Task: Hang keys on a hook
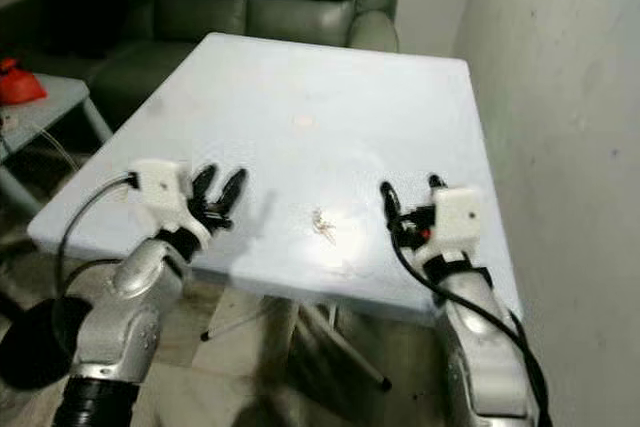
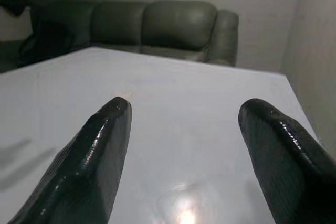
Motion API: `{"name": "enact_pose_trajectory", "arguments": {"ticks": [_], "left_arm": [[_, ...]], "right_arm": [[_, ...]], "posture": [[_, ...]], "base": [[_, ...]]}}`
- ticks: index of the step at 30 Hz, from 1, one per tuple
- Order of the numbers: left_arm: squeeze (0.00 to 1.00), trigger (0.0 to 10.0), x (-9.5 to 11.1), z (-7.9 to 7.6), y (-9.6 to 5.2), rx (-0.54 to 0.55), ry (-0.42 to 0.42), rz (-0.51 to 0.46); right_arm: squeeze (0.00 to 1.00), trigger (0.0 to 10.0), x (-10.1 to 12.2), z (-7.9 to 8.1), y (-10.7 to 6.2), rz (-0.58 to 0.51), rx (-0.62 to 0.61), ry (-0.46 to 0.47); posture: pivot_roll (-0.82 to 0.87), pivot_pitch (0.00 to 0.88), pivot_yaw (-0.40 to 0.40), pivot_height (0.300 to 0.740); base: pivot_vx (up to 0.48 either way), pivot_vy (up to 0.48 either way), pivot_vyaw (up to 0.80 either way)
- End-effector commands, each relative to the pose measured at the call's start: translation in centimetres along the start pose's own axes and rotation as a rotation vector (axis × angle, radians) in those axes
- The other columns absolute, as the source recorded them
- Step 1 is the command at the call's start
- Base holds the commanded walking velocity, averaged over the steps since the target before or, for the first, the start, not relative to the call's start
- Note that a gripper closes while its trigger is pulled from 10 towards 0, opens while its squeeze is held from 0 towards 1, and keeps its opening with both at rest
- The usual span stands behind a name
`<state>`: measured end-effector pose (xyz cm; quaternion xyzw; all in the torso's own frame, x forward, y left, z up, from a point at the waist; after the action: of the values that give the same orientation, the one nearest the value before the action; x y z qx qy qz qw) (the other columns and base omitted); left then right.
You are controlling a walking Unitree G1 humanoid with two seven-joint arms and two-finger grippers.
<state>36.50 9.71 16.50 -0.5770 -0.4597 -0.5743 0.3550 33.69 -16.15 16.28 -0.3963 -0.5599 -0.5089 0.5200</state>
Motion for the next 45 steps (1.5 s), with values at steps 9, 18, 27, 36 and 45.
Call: {"name": "enact_pose_trajectory", "arguments": {"ticks": [9,18,27,36,45], "left_arm": [[0.0,10.0,0.8,1.1,-0.6,0.039,0.033,-0.056],[0.0,10.0,-0.4,-0.1,-1.6,0.003,0.036,-0.038],[0.0,10.0,-0.8,-2.4,-2.9,-0.041,0.013,-0.034],[0.0,10.0,-0.9,-3.9,-3.8,-0.068,0.011,-0.02],[0.0,10.0,-0.8,-3.9,-4.4,-0.05,-0.002,-0.013]], "right_arm": [[0.0,10.0,0.4,0.4,0.7,0.004,0.077,-0.053],[0.0,10.0,0.1,0.9,1.9,0.061,0.214,-0.188],[0.0,10.0,-0.8,2.8,2.8,0.137,0.369,-0.193],[0.0,10.0,-2.1,5.5,3.2,0.23,0.531,-0.133],[0.0,10.0,-4.2,7.4,3.0,0.375,0.609,-0.045]], "posture": [[-0.07,0.069,-0.03,0.74],[-0.06,0.092,-0.041,0.74],[-0.03,0.154,-0.067,0.74],[-0.01,0.208,-0.094,0.74],[0.0,0.238,-0.115,0.74]], "base": [[0.0,0.0,0.0],[0.0,0.0,0.0],[0.0,0.0,0.0],[0.0,0.0,0.0],[0.0,0.0,0.0]]}}
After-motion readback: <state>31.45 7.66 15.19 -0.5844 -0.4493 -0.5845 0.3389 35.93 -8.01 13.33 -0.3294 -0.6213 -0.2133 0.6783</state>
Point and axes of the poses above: a point about 5 cm out from each wrist's last joint towards the gripper, its own y axis pointing out of the wrist towards the gripper, its own x axis along the axis of the wrist's last joint, z = x × y, the point moved 6 cm from there along y, pointing out of the wrist towards the gripper, and after that the axes turned 5 degrees about y, right-handed, at the moved point
